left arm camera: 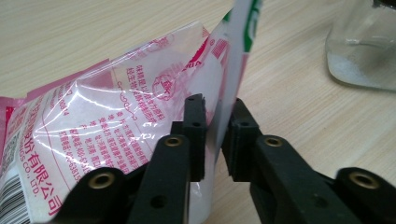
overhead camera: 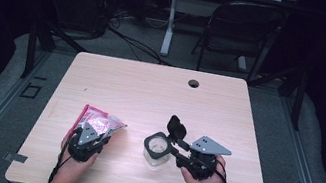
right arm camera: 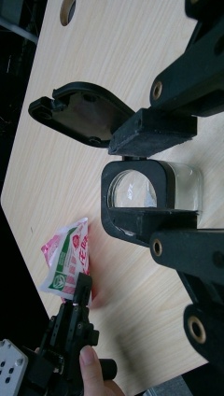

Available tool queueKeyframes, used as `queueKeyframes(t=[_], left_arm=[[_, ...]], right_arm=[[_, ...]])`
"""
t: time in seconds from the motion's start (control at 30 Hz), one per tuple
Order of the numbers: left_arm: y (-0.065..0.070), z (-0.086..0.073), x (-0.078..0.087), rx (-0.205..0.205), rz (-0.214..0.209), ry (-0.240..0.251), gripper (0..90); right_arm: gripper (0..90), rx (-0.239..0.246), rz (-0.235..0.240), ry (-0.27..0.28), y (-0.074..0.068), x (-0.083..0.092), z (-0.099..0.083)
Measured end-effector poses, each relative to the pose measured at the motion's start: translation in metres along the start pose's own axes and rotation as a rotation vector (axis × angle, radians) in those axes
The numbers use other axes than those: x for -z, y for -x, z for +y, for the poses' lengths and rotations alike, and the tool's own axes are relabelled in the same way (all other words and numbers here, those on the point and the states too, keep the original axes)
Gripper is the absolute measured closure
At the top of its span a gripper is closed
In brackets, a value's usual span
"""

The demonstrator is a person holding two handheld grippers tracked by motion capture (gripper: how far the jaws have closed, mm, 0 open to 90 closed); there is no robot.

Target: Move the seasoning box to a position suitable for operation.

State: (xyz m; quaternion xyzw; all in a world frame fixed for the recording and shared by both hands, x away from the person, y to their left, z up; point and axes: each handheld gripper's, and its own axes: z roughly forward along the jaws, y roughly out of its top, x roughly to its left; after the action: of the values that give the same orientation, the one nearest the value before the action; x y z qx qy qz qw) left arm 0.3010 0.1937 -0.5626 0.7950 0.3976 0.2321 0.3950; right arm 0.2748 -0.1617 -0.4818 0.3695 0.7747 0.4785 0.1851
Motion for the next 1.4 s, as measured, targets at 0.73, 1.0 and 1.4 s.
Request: queueKeyframes(t=[0.73,1.0,1.4], left_arm=[[-0.005,0.008,-0.016,0.044,0.022,-0.042,75.0],[-0.005,0.011,-0.020,0.046,0.025,-0.055,79.8],[-0.009,0.011,-0.018,0.053,0.010,-0.048,90.0]], right_arm=[[63.2,0.001,0.006,-0.005,-0.002,-0.004,-0.001],[63.1,-0.001,0.010,-0.012,-0.001,-0.004,-0.002],[63.7,-0.039,-0.010,-0.002,0.006,0.002,-0.002]])
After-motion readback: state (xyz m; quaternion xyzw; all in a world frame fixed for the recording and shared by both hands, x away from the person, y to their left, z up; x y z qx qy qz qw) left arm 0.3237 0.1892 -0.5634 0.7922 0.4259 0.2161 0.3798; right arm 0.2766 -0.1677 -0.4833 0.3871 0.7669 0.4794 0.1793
